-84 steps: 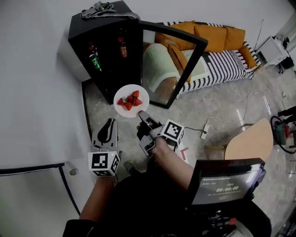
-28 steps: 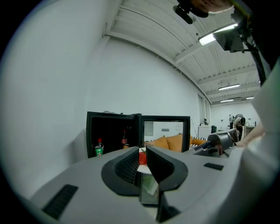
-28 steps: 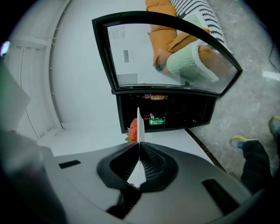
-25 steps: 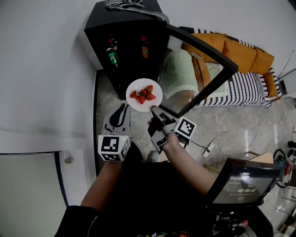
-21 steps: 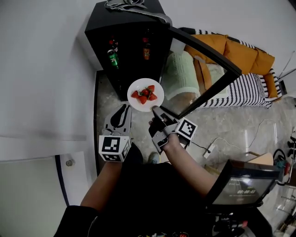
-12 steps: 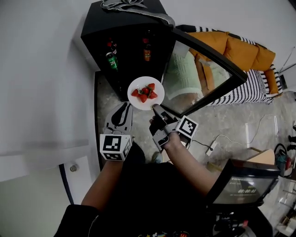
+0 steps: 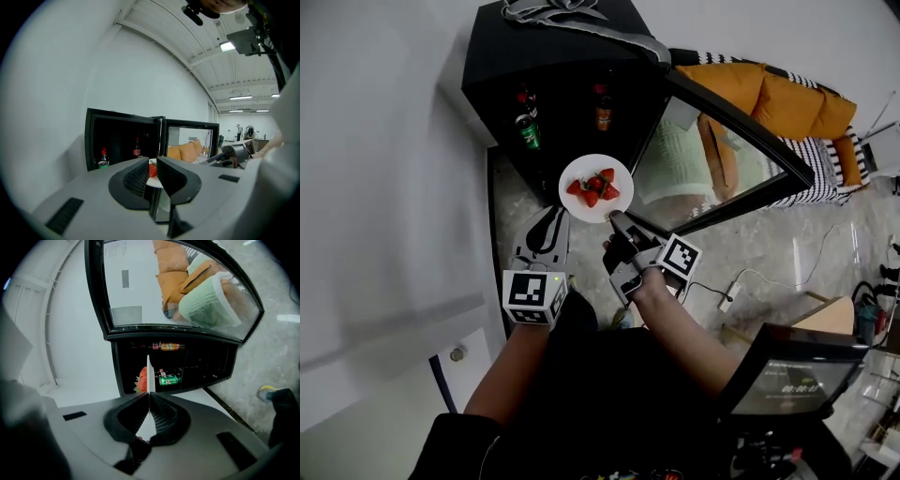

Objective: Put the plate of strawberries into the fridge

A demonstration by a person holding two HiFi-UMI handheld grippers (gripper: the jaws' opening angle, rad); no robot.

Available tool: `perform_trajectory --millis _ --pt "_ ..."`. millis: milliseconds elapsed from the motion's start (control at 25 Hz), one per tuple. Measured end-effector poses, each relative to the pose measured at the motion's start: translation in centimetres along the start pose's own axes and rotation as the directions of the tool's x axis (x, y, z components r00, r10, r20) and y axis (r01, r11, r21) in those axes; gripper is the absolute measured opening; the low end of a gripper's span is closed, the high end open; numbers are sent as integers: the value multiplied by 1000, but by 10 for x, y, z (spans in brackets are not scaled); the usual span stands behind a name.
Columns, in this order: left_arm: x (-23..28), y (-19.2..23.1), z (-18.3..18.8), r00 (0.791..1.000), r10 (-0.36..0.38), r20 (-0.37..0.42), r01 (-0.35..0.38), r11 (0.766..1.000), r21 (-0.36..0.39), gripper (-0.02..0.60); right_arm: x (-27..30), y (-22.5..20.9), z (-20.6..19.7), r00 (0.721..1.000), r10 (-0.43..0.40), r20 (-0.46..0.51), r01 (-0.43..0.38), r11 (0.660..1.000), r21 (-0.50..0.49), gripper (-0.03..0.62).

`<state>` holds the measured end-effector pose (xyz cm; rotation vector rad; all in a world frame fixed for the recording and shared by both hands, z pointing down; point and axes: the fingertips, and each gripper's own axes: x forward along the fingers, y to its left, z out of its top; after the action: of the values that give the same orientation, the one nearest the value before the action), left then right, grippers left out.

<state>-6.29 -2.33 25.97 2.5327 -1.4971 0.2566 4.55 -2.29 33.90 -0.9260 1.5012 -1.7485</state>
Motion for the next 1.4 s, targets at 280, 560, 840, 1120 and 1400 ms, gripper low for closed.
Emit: perform_trajectory --millis 280,560,840,1120,1400 --pt "19 42 9 999 -45 -9 45 999 3 52 38 3 -7 999 -17 41 17 1000 -2 14" --pt "40 79 8 994 -109 -5 109 994 10 52 78 -1 -11 996 -28 82 29 1000 -10 14" --pt "56 103 -11 993 -111 -29 111 994 0 52 106 -17 -6 995 -44 87 45 999 -4 14" --pt "64 101 -18 998 -57 -29 57 998 0 52 112 -23 11 997 -19 69 19 1000 0 14" --pt "119 125 -73 999 -21 -27 21 1000 -18 52 162 -85 43 998 -35 56 35 999 6 14"
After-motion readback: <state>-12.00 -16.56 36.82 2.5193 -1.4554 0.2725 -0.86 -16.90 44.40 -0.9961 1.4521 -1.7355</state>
